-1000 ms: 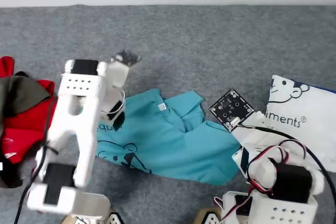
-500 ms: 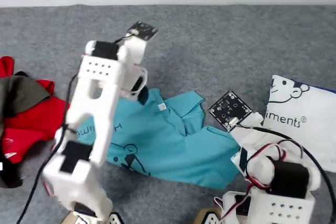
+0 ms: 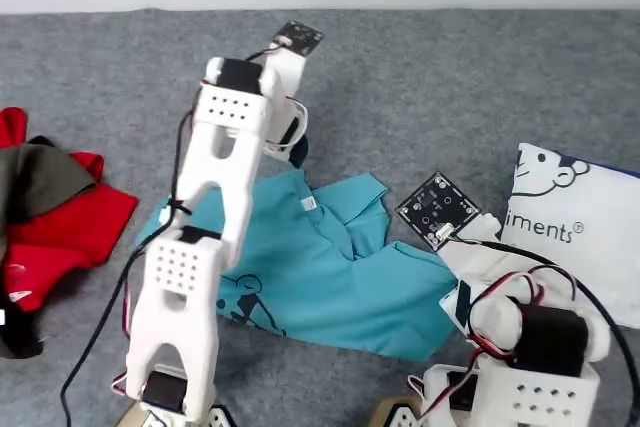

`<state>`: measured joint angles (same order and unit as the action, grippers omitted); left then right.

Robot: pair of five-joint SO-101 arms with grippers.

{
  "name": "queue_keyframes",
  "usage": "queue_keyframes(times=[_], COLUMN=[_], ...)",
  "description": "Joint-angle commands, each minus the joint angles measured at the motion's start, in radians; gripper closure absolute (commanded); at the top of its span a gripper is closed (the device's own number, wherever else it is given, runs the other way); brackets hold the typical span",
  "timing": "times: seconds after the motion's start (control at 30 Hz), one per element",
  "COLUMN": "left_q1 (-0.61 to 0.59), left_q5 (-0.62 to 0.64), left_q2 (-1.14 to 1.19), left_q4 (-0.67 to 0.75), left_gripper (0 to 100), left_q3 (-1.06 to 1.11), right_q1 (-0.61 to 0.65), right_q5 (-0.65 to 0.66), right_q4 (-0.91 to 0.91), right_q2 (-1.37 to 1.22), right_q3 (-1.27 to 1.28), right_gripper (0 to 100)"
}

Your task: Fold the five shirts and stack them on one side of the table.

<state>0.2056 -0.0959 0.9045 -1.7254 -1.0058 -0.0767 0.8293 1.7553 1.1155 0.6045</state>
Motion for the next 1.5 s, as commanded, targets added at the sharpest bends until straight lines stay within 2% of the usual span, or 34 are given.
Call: queue_keyframes(times=[0.0,0.2,0.67,0.83,0.97,1.03,1.33,1.47], left_q1=[0.049,0.049,0.020,0.021,0.021,0.021,0.005,-0.066], left_q5=[0.011,0.063,0.066,0.061,0.060,0.060,0.061,0.064], left_q2=[0.015,0.058,0.170,0.178,0.176,0.166,-0.143,-0.324], left_q4=[-0.026,-0.028,-0.021,-0.012,-0.012,-0.023,-0.031,-0.031], left_gripper=[79,79,80,87,98,99,100,100], left_q3=[-0.058,-0.050,-0.059,-0.059,-0.059,-0.061,-0.071,-0.071], right_q1=[-0.015,-0.015,-0.015,-0.015,-0.015,-0.015,-0.015,-0.015], right_q5=[0.000,0.000,0.000,0.000,0.000,0.000,0.002,0.011], right_q4=[0.039,0.039,0.039,0.039,0.039,0.039,0.036,-0.018], right_q2=[0.012,0.012,0.012,0.012,0.012,0.012,0.013,0.013], right_q3=[-0.008,-0.008,-0.008,-0.008,-0.008,-0.008,-0.091,-0.187], right_gripper=[98.9,98.9,98.9,98.9,98.9,98.9,98.9,98.9])
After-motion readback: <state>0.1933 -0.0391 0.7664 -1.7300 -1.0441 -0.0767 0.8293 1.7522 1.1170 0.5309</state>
